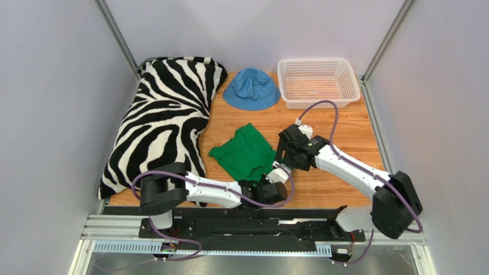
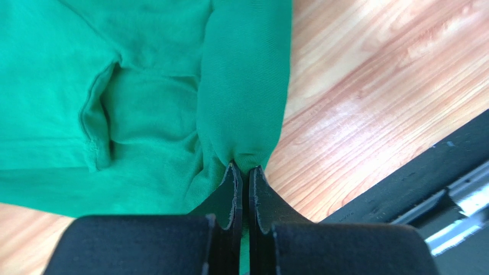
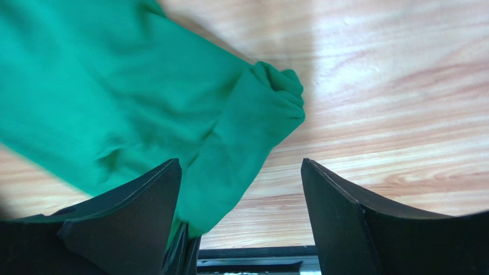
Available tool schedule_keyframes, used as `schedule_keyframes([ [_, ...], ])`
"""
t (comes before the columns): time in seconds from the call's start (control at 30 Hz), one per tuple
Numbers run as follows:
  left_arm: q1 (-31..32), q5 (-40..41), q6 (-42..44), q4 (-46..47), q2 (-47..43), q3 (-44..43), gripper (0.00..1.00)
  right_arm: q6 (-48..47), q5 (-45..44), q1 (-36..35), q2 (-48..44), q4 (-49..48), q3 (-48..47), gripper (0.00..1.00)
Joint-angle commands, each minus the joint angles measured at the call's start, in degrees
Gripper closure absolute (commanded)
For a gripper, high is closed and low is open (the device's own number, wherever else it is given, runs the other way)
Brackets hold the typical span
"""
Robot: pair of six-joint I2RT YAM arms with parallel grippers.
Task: Roll the t-shirts
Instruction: Roll the arm.
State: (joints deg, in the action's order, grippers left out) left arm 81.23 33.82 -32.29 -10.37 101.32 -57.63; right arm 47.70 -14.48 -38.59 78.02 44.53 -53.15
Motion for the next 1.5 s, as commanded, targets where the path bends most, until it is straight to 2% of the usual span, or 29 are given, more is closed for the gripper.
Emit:
schedule_keyframes([
  [0.0,-4.8,-16.6,-7.2,4.0,-4.7,5.1,1.00,0.0,-2.1,-0.3,-8.0,-7.3,3.9,0.18],
  [0.27,-12.8,-33.4,-14.5,12.0,-8.1,12.4,1.00,5.5,-1.9,-0.7,-22.3,-18.3,17.1,0.24],
  [0.53,-19.9,-47.2,-21.9,18.0,-7.3,16.4,1.00,9.5,-2.2,-1.6,-31.9,-22.8,25.6,0.27],
  [0.87,-26.8,-58.7,-29.8,26.5,-4.2,20.4,1.00,10.8,-0.9,-2.0,-29.7,-31.2,31.3,0.32],
  [1.2,-30.9,-64.9,-34.1,33.7,0.1,23.3,1.00,12.0,-0.9,-2.2,-23.4,-36.0,32.0,0.36],
  [1.47,-31.9,-66.9,-34.2,34.1,1.7,23.3,1.00,11.4,-2.3,-2.1,-19.7,-37.8,30.5,0.37],
])
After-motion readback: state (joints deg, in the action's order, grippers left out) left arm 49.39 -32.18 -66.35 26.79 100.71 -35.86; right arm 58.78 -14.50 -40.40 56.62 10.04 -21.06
